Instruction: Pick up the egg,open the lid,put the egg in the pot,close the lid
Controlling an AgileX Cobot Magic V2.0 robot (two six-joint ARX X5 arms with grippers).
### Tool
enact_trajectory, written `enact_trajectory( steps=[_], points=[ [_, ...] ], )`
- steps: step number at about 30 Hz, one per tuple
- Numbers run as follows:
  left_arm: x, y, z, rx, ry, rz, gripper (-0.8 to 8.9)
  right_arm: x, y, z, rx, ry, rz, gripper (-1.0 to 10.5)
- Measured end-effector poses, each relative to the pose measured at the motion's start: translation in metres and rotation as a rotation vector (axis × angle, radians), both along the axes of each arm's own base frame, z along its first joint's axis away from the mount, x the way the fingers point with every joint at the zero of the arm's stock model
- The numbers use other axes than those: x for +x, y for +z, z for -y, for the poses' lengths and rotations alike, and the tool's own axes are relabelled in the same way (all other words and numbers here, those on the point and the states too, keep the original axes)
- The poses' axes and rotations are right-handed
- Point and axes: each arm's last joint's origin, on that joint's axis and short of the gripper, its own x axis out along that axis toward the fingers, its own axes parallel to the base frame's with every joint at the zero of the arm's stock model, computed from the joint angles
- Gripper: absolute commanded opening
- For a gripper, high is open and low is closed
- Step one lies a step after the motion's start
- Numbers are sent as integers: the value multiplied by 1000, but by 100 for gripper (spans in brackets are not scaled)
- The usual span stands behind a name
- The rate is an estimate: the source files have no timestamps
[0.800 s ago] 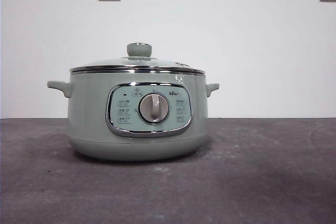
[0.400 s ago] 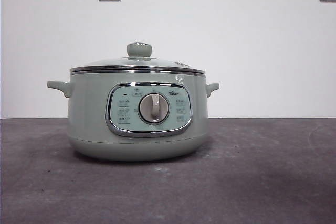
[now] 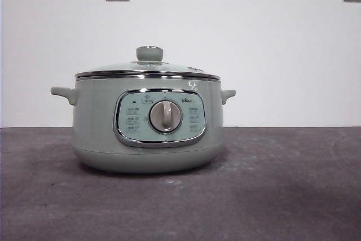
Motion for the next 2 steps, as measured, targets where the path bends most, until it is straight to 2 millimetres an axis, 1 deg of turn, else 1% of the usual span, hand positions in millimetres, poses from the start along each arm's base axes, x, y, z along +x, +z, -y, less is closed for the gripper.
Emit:
enact_trajectory(
  steps=[2],
  points=[
    [0,0,0,0,0,0,-3,0,0,0,0,0,0,1]
  ],
)
